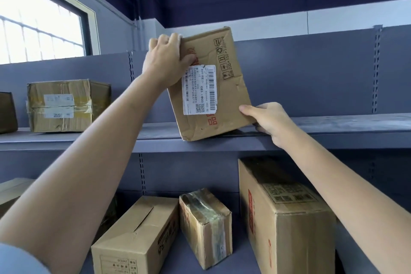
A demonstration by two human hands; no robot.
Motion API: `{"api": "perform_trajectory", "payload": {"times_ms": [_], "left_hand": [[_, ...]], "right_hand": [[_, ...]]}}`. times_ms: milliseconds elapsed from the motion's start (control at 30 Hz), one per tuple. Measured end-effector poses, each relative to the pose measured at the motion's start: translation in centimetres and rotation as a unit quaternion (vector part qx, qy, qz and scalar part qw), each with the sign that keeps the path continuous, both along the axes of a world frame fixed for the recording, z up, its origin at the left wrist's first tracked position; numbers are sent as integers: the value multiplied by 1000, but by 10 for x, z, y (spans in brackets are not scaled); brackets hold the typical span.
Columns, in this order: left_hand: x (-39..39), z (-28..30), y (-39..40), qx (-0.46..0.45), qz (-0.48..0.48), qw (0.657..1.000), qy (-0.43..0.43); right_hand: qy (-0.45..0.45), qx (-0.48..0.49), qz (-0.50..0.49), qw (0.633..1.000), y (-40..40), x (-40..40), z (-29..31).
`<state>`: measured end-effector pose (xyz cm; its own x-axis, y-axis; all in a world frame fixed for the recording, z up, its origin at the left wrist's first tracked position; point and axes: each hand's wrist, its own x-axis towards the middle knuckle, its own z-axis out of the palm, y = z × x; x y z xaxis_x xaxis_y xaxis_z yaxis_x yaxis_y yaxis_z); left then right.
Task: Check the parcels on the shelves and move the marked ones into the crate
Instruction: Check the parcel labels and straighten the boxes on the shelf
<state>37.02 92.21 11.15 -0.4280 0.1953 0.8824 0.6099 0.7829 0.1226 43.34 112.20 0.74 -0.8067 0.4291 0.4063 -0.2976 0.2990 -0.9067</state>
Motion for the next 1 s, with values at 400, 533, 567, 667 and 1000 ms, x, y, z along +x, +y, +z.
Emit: {"api": "perform_trajectory", "payload": {"times_ms": [400, 533, 567, 667, 1000], "left_hand": [[-24, -47, -77, 226, -51, 968, -94], [-35, -77, -93, 235, -95, 955, -151], [-40, -82, -96, 235, -105, 953, -162], [-57, -92, -107, 227, -127, 947, -188], [-101, -101, -138, 162, -169, 947, -220]], "right_hand": [[139, -33, 134, 981, -75, -34, -7], [151, 2, 57, 987, -91, -51, 2], [153, 7, 38, 987, -94, -54, 4], [156, 24, -7, 987, -104, -63, 6], [141, 53, -89, 985, -139, -93, 3]]}}
